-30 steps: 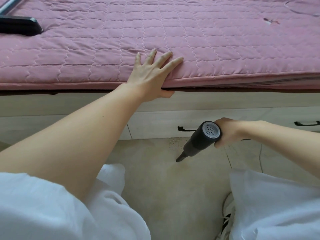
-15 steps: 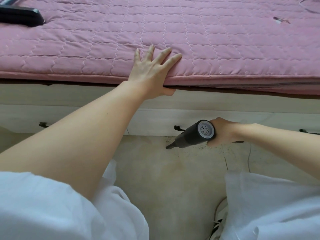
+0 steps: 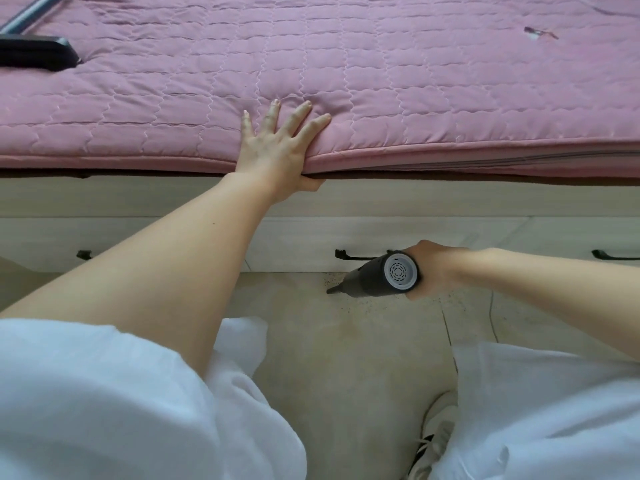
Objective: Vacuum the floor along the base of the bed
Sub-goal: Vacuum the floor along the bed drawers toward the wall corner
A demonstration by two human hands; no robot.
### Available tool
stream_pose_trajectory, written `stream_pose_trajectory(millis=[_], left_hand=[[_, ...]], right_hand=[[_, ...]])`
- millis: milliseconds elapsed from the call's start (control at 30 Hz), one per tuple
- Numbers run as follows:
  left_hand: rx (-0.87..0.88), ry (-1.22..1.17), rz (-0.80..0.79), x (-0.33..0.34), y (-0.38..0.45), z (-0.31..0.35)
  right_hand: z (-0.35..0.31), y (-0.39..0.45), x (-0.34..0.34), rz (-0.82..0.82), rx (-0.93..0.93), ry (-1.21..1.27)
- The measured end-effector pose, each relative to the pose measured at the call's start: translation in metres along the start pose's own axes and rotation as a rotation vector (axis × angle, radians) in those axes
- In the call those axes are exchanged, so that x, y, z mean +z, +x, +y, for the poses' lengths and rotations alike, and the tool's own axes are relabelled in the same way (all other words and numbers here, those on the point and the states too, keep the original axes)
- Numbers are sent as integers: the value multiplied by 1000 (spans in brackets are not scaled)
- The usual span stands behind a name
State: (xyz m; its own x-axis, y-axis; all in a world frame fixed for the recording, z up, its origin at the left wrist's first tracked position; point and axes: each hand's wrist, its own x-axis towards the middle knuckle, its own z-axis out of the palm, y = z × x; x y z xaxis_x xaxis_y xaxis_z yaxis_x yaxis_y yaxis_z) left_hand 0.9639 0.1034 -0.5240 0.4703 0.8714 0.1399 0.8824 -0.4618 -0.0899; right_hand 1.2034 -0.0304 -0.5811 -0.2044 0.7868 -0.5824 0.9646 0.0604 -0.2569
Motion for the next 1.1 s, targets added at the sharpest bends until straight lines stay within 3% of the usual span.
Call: stream_pose_trajectory(millis=[1100], left_hand=[[53, -29, 2, -8, -1, -6]], right_hand=[[-12, 20, 15, 30, -97, -84]])
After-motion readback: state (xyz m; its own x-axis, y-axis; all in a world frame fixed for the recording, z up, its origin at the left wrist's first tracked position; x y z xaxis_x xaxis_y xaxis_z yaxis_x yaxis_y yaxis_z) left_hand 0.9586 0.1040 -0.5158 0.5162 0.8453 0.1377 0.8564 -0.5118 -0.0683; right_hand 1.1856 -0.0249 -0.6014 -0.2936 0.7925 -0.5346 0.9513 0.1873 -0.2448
